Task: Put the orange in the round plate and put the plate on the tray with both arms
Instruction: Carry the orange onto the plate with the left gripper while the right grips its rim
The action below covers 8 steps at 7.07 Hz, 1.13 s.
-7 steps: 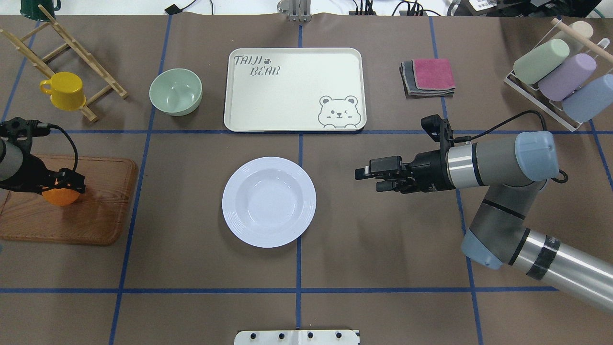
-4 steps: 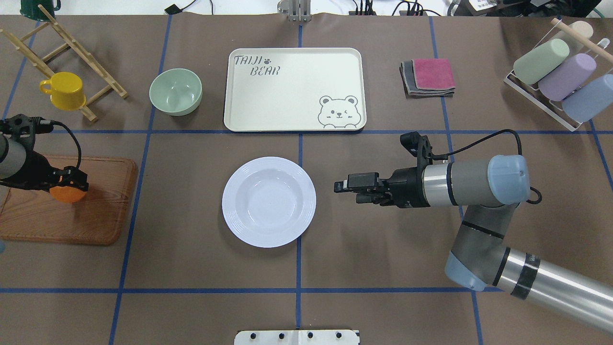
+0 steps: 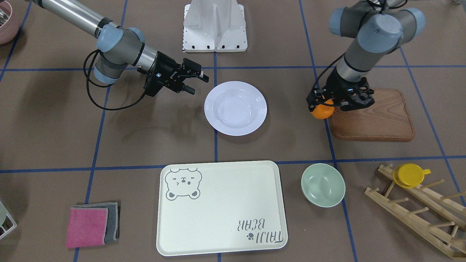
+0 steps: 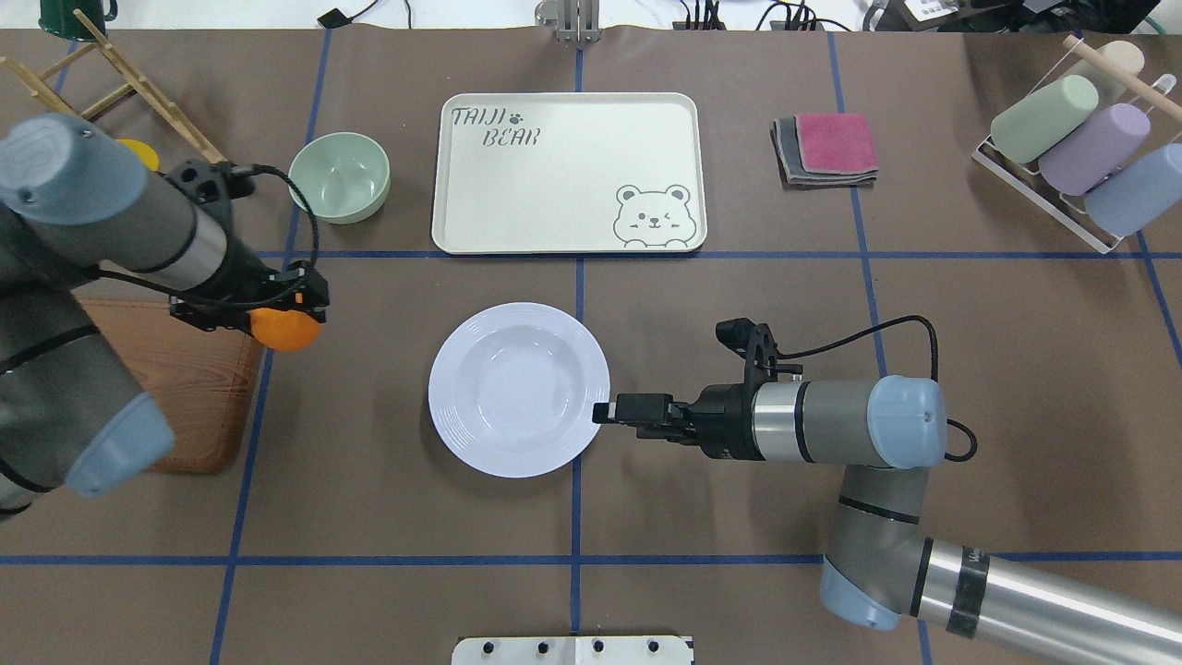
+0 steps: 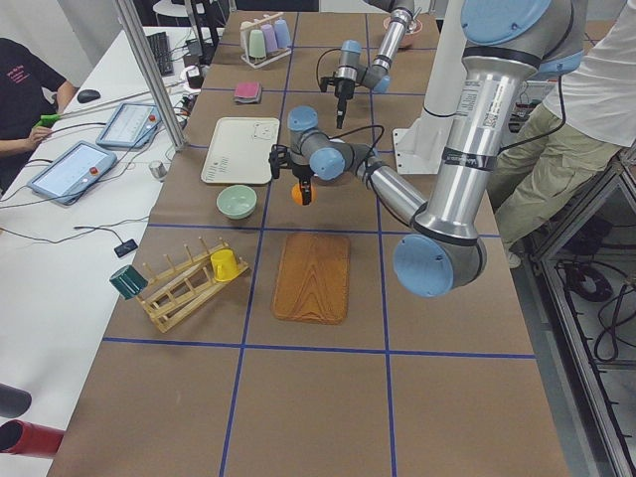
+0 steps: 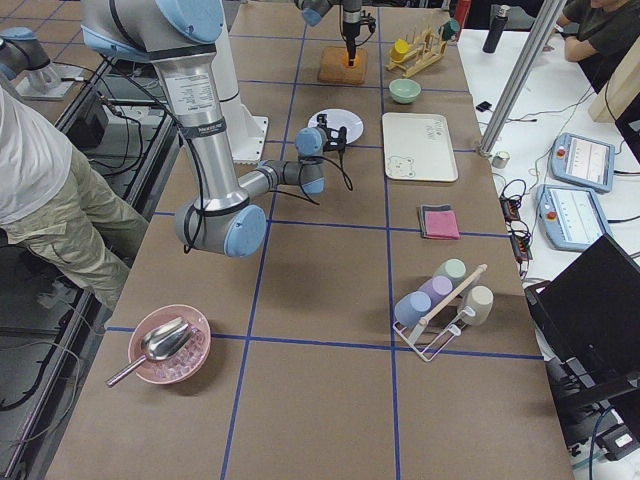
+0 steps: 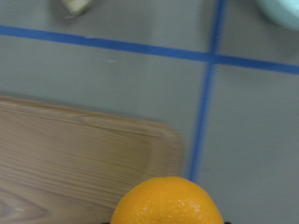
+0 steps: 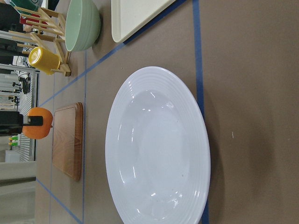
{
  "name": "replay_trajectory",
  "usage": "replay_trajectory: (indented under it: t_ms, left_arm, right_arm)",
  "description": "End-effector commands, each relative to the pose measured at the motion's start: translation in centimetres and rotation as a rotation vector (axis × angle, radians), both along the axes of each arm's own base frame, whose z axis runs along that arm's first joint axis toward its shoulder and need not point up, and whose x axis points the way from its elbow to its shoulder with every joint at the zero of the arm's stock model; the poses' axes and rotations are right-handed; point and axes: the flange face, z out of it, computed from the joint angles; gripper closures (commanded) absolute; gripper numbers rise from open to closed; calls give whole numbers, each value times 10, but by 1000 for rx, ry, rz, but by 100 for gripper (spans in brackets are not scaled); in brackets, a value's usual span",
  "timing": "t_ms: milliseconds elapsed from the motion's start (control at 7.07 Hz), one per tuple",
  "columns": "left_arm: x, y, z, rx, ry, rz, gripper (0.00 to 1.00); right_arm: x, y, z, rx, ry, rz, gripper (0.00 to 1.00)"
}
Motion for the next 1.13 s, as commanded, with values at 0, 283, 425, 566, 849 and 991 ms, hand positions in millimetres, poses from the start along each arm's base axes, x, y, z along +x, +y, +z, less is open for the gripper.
replay_trajectory:
  t_ms: [0, 283, 425, 566, 849, 991]
  left_arm:
    - [55, 18, -77, -21, -5, -21, 27]
    - [102, 44, -107, 6, 4, -13, 25]
    - [115, 41, -117, -2, 8, -17, 23]
    - [119, 39, -122, -1, 11, -16, 21]
    - [134, 39, -127, -4, 7, -6, 20]
    - [136, 39, -132, -1, 12, -5, 19]
  right_arm:
    - [-5, 1, 5, -5, 9, 11, 6]
    - [-9, -18, 5, 2, 24, 42, 6]
    - [-23, -31, -9, 4, 15, 54, 6]
    - [-28, -39, -13, 4, 18, 65, 6]
    - [-35, -46, -14, 8, 31, 72, 6]
    - [-37, -47, -9, 12, 41, 73, 6]
